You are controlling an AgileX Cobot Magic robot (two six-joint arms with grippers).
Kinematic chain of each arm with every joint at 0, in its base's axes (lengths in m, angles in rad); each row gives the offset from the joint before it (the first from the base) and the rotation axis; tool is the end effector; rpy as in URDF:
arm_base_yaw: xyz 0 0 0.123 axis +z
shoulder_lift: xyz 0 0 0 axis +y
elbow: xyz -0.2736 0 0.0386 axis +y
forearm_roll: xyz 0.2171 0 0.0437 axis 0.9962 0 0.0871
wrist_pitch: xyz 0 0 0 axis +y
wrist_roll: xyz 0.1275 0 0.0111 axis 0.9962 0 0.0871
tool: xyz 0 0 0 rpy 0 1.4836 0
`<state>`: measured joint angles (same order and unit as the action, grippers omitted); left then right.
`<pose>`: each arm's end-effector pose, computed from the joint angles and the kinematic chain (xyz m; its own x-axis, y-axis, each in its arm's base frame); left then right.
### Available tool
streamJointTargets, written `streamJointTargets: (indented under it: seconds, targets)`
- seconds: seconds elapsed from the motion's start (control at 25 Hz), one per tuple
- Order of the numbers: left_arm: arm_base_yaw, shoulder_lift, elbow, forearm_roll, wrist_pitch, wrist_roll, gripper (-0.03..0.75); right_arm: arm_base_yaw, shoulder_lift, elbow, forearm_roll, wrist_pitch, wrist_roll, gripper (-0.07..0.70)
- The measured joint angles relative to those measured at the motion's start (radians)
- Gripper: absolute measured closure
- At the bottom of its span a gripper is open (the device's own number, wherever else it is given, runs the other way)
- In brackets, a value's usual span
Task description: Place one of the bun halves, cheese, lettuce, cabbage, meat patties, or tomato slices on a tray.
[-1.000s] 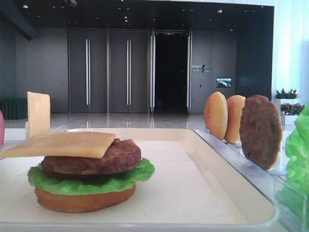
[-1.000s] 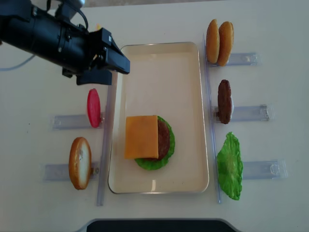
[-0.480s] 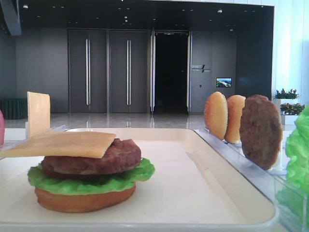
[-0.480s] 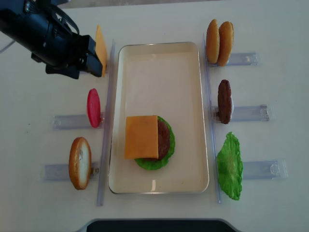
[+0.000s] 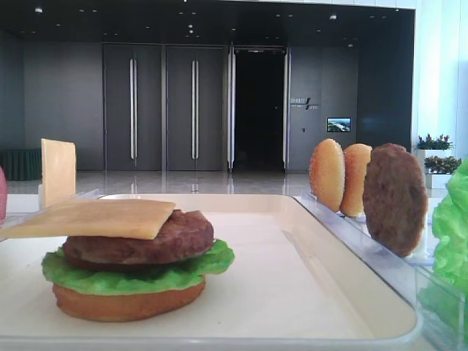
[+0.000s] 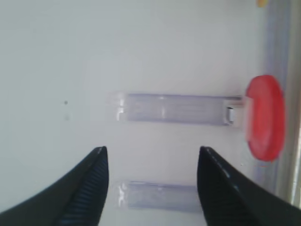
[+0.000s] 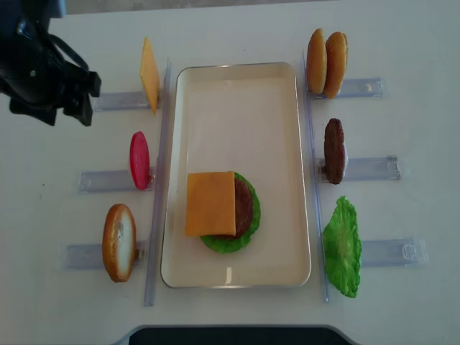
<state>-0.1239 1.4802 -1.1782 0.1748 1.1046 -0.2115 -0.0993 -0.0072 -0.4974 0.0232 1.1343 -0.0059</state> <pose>0.2665 -0.0132 0.2539 -0.9621 -0.0115 -0.2723 -0.0445 0.9923 0.1153 0.0049 0.0022 0.2368 -0.5133 0.0551 -0.8564 0.0832 0.9964 0.0142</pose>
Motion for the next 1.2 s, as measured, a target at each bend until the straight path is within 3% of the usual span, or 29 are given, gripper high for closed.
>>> streamJointTargets:
  seconds: [0.24, 0.4, 0.84, 1.2]
  targets:
    - [0.199, 0.003, -0.008, 0.003, 0.037, 0.057, 0.330, 0.000, 0.000, 0.000, 0.000, 0.000, 0.000, 0.097]
    - [0.274, 0.003, -0.008, -0.071, 0.025, 0.101, 0.367, 0.000, 0.000, 0.000, 0.000, 0.000, 0.000, 0.097]
    - [0.279, -0.013, -0.008, -0.111, 0.039, 0.155, 0.377, 0.000, 0.000, 0.000, 0.000, 0.000, 0.000, 0.097]
    - [0.279, -0.275, 0.006, -0.128, 0.064, 0.212, 0.369, 0.000, 0.000, 0.000, 0.000, 0.000, 0.000, 0.097]
